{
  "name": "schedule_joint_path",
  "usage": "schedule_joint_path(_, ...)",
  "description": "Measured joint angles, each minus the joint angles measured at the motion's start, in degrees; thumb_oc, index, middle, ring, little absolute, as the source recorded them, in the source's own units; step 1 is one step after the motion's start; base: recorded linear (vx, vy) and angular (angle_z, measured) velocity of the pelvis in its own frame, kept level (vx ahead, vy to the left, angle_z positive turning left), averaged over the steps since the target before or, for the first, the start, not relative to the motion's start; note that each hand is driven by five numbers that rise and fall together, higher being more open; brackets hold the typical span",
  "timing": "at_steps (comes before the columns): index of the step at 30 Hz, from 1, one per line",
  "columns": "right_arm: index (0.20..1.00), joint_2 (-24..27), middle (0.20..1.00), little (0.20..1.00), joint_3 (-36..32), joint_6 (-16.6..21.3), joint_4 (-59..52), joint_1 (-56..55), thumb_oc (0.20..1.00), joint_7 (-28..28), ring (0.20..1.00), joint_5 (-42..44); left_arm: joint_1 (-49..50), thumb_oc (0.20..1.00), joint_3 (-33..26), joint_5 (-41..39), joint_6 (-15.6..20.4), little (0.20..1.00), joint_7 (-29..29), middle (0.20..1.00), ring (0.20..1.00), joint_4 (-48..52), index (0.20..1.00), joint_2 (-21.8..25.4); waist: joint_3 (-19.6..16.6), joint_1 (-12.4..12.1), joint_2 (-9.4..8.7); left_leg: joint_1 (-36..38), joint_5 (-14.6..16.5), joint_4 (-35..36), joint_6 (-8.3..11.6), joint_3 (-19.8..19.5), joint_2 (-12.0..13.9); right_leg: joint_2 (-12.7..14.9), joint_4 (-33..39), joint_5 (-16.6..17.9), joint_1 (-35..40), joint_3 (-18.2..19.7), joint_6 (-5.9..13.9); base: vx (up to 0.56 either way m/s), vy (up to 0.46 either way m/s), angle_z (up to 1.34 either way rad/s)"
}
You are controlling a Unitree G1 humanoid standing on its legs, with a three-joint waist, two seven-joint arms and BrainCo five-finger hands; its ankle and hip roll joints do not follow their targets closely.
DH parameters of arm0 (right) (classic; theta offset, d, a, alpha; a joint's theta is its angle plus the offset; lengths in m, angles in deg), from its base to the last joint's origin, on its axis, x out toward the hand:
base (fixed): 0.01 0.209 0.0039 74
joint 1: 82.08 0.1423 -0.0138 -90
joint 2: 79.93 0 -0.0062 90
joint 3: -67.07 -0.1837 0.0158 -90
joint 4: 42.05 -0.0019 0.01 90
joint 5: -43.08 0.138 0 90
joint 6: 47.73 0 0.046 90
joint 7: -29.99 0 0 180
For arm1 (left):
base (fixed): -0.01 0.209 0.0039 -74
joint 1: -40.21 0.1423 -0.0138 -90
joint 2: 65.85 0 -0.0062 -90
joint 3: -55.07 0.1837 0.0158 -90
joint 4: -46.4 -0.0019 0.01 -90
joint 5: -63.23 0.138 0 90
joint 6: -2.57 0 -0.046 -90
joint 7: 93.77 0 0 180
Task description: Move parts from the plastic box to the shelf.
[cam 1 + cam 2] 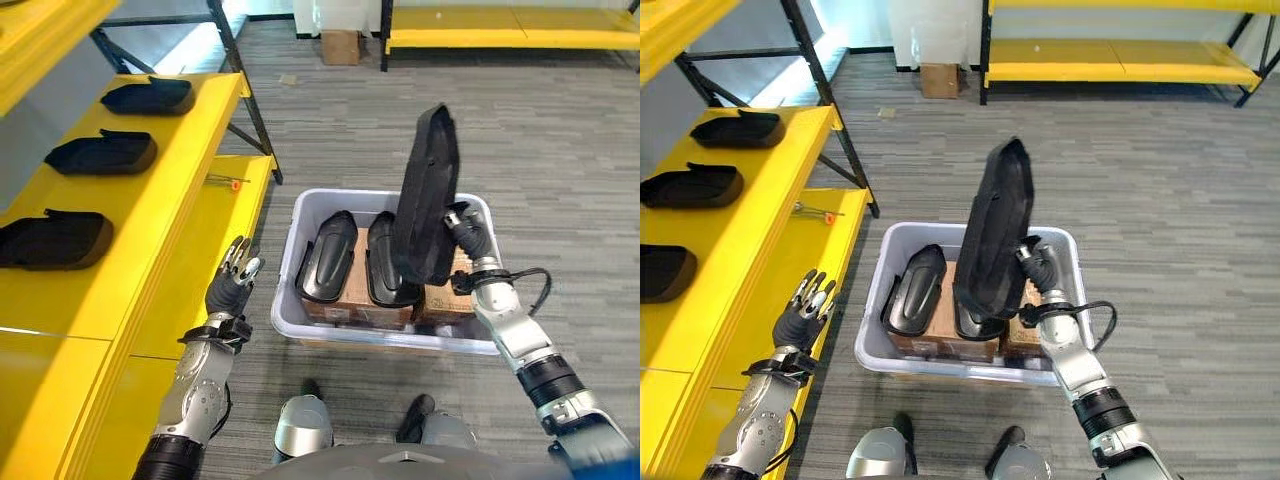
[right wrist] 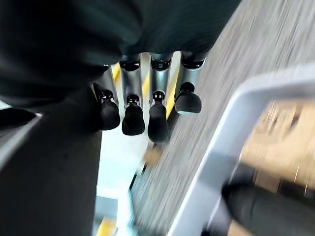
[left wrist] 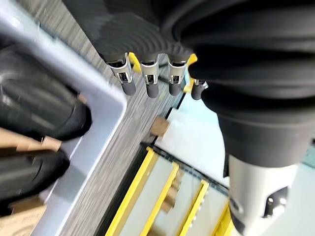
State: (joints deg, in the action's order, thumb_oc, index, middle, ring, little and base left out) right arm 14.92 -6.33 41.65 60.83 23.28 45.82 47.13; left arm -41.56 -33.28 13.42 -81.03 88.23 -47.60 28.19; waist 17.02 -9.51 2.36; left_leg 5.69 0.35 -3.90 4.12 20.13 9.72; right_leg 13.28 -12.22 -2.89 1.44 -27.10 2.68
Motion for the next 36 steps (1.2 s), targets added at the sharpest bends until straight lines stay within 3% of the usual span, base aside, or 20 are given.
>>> schedule_joint_path(8,0.2,-1.99,0.2,0.2,2.88,0.12,-5.3,0.01,0.2,-7.82,0.2,3.81,1.75,1.0,-1.73,4.94,-0.81,1.0,0.15,1.0,1.0,0.54,1.0,0.03,-1.15,-3.82,-1.08,-0.75,-0.41,0.88,-1.05,-3.25,-2.88,1.54,2.61,1.45,2.98,-4.24,1.81,-0.01,0.221,0.28)
schedule_joint_path(10,0.2,-4.64,0.2,0.2,4.76,-0.08,-5.2,0.05,0.2,-8.37,0.2,4.85,1.61,1.0,-1.59,6.73,-1.24,1.0,0.19,1.0,1.0,0.47,1.0,0.08,-2.01,-5.22,-2.03,-1.46,0.16,0.42,-1.98,-3.8,-4.46,3.05,2.84,2.07,3.4,-5.44,2.52,-0.03,0.256,0.35)
schedule_joint_path(12,0.2,-5.53,0.2,0.2,5.91,-0.59,-4.17,-0.04,0.2,-7.22,0.2,6.13,0.17,1.0,0.71,6.78,-1.44,1.0,0.29,1.0,1.0,0.33,1.0,-0.05,-2.42,-5.07,-1.91,-2.58,1.75,-1.42,-3.38,-5.1,-5.98,5.42,1.07,2.51,3.79,-6.94,3.23,0.02,0.098,0.5)
schedule_joint_path(14,0.2,-7.39,0.2,0.2,6.5,-0.92,-2.24,0.19,0.2,-6.36,0.2,8.12,-2.91,1.0,1.74,7.62,-1.8,1.0,0.54,1.0,1.0,-0.16,1.0,-0.04,-2.41,-4.87,-2.24,-3.08,3.47,-3.29,-5.08,-6.9,-7.21,8.16,-4.75,4.42,3.02,-4.12,3.87,-0.01,-0.033,0.67)
schedule_joint_path(15,0.2,-7.1,0.2,0.2,6.98,-1.12,-1.88,0.05,0.2,-6.3,0.2,8.37,-3.58,1.0,1.87,8.19,-1.77,1.0,0.54,1.0,1.0,-0.1,1.0,0.12,-2.45,-4.61,-2.14,-2.59,3.25,-3.19,-5.56,-8.28,-6.91,8.04,-6.53,4.02,2.34,-2.26,3.98,-0.01,-0.082,0.89)
schedule_joint_path(16,0.2,-7.11,0.2,0.2,8.52,-0.92,-2.32,-0.29,0.2,-6.51,0.2,8.65,-4.88,1.0,1.78,8.36,-1.78,1.0,0.54,1.0,1.0,-0.09,1.0,1.74,-2.88,-3.36,-2.32,-2.93,1.34,-1.85,-6.06,-11.26,-6.38,2.18,-8.36,-0.34,0.89,2.98,4.24,0.12,-0.19,0.96)
schedule_joint_path(17,0.2,-7.12,0.2,0.2,9.21,-0.9,-2.59,-0.92,0.2,-6.69,0.2,8.64,-4.76,1.0,1.75,8.36,-2.09,1.0,0.5,1.0,1.0,-0.09,1.0,3.46,-3.51,-3.12,-3.71,-2.63,-0.34,1.09,-6.33,-12.4,-7.12,-4.63,-6.1,-2.6,0.05,6.69,3.31,0.21,-0.246,1.63)
schedule_joint_path(18,0.2,-5.29,0.2,0.2,8.09,-0.61,-3.36,-2.61,0.2,-6.88,0.2,8.65,-5.34,1.0,2.93,8.36,-2.72,1.0,0.35,1.0,1.0,-0.25,1.0,2.17,-3.31,0.24,-2.47,-2.9,-1.71,2.62,-6.01,-18.89,-7.73,-14.82,-1.89,-6.31,-0.26,16.26,-0.92,0.2,-0.237,1.82)
schedule_joint_path(19,0.2,-3.58,0.2,0.2,8.02,-0.62,-4.42,-4.3,0.2,-6.87,0.2,8.69,-4.85,1.0,4.3,8.54,-3.01,1.0,0.57,1.0,1.0,0.22,1.0,1.96,-3.53,2.43,-2.34,-3.21,-2.38,4.7,-5.62,-20.91,-8.71,-17.73,1.98,-5.84,0.0,20.68,-1.22,0.13,-0.154,1.67)
schedule_joint_path(20,0.2,-2.19,0.2,0.2,7.99,-0.67,-4.55,-5.65,0.2,-7.44,0.2,8.73,-3.51,1.0,5.52,8.79,-3.68,1.0,0.63,1.0,1.0,1.26,1.0,1.01,-4.31,2.52,-3.74,-2.42,-3.01,6.08,-6.23,-20.69,-11.88,-15.82,5.3,-2.27,-0.18,22.28,-3.26,0.06,-0.131,1.04)
schedule_joint_path(21,0.2,-1.65,0.2,0.2,7.8,-0.69,-4.17,-6.35,0.2,-8.0,0.2,8.65,-1.84,1.0,5.86,8.82,-4.15,1.0,0.59,1.0,1.0,1.34,1.0,-0.02,-4.89,2.38,-3.04,-2.81,-2.77,6.16,-6.15,-21.09,-12.32,-15.39,6.21,-1.51,0.33,21.28,-5.56,0.08,-0.161,0.31)
schedule_joint_path(23,0.2,-1.81,0.2,0.2,8.18,-0.92,-4.12,-6.55,0.2,-9.55,0.2,8.64,1.36,1.0,6.36,8.84,-4.8,1.0,0.84,1.0,1.0,2.43,1.0,-1.16,-5.68,1.67,-1.74,-3.48,-2.86,6.8,-5.84,-22.02,-11.98,-15.85,9.79,-0.1,1.56,20.4,-5.24,0.05,-0.149,0.26)
schedule_joint_path(31,0.2,-1.96,0.2,0.2,8.36,-0.94,-2.41,-6.02,0.2,-12.63,0.2,8.08,2.04,1.0,6.24,10.92,-7.4,1.0,4.4,1.0,1.0,2.44,1.0,-1.31,-5.94,-2.2,-1.23,-4.7,-4.27,7.04,-4.56,-26.69,-12.27,-16.13,14.43,0.73,4.13,14.65,-6.0,0.02,-0.079,0.48)
schedule_joint_path(32,0.2,-1.72,0.2,0.2,8.59,-0.95,-2.44,-6.42,0.2,-11.95,0.2,8.04,0.67,1.0,6.67,11.05,-8.69,1.0,5.8,1.0,1.0,1.6,1.0,-1.44,-5.89,-0.4,-0.59,-5.25,-2.16,7.61,-2.95,-18.7,-12.22,-15.0,14.9,0.61,5.91,10.03,-6.06,-0.07,0.04,1.39)
schedule_joint_path(34,0.2,-1.07,0.2,0.2,8.52,-1.21,-2.43,-6.82,0.2,-10.32,0.2,8.02,-2.34,1.0,7.43,11.09,-8.91,1.0,7.6,1.0,1.0,-0.18,1.0,-1.53,-5.72,2.25,-1.24,-6.22,1.73,3.53,-3.97,-4.33,-9.2,-12.34,14.36,-1.04,7.4,3.26,-6.68,-0.1,0.062,1.73)
schedule_joint_path(36,0.2,-0.54,0.2,0.2,8.35,-1.21,-2.43,-6.64,0.2,-9.31,0.2,8.0,-4.8,1.0,9.33,11.08,-9.62,1.0,9.04,1.0,1.0,-0.97,1.0,-1.64,-5.37,3.61,-1.91,-8.27,1.88,-2.94,-3.11,3.54,-5.76,-9.36,12.81,-2.01,7.4,-0.46,-6.71,-0.1,0.142,1.19)
